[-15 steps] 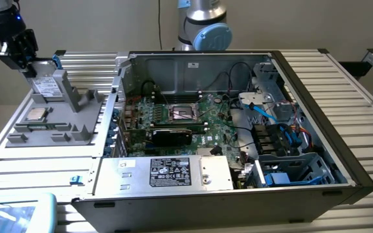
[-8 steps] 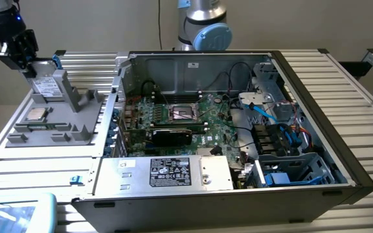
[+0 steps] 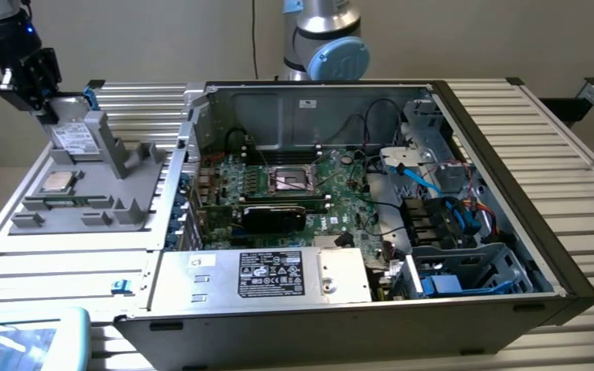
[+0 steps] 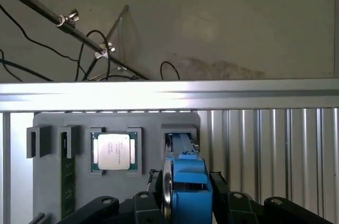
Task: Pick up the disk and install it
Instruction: 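Pick up the disk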
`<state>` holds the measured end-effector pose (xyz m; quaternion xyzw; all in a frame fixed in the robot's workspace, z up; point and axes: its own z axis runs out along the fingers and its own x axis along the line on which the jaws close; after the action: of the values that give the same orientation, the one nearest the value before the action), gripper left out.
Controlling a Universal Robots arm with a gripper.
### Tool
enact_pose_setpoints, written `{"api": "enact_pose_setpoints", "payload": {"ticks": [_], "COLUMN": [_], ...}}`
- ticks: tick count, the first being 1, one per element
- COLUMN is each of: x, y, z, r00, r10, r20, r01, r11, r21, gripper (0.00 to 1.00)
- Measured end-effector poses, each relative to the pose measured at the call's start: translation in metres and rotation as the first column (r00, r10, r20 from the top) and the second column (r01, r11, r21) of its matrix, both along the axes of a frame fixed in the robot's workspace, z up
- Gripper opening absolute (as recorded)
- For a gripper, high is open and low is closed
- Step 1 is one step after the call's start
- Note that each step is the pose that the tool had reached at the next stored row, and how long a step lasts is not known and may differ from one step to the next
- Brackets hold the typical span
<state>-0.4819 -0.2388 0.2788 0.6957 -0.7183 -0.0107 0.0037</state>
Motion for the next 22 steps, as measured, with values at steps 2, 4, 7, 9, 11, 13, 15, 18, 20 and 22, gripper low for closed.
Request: {"api": "enact_pose_setpoints", "payload": {"ticks": [2,4,7,9,11,13,15,18,20,22], "x": [0.0000,0.0000,0.0000,-0.0001,0.0000,0.0000,-0.0001,0.0000,-0.0001,-0.0001], "y": [0.0000,0.0000,-0.0002,-0.0003,-0.0004,-0.0004,-0.0003,-0.0003,-0.0003,-0.0003], "z": [0.0000,0.0000,-0.0001,0.0000,0.0013,0.0032,0.0036,0.0037,0.0038,0.0038], "r00": [1.0000,1.0000,1.0000,1.0000,1.0000,0.9999,0.9998,0.9998,0.9998,0.9998], "r10": [0.000,0.000,0.000,0.000,0.000,0.000,0.000,0.000,0.000,-0.001], "r20": [0.0000,0.0001,0.0002,0.0011,0.0051,0.0130,0.0174,0.0184,0.0184,0.0183], "r01": [0.000,0.000,0.000,0.000,0.000,0.000,0.000,0.000,0.000,0.001], "r11": [1.0000,1.0000,1.0000,1.0000,1.0000,1.0000,1.0000,1.0000,1.0000,1.0000], "r21": [0.0000,0.0000,0.0001,0.0000,-0.0001,0.0000,0.0000,-0.0001,-0.0001,-0.0001], "gripper": [0.39,0.37,0.37,0.37,0.37,0.37,0.37,0.37,0.37,0.37]}}
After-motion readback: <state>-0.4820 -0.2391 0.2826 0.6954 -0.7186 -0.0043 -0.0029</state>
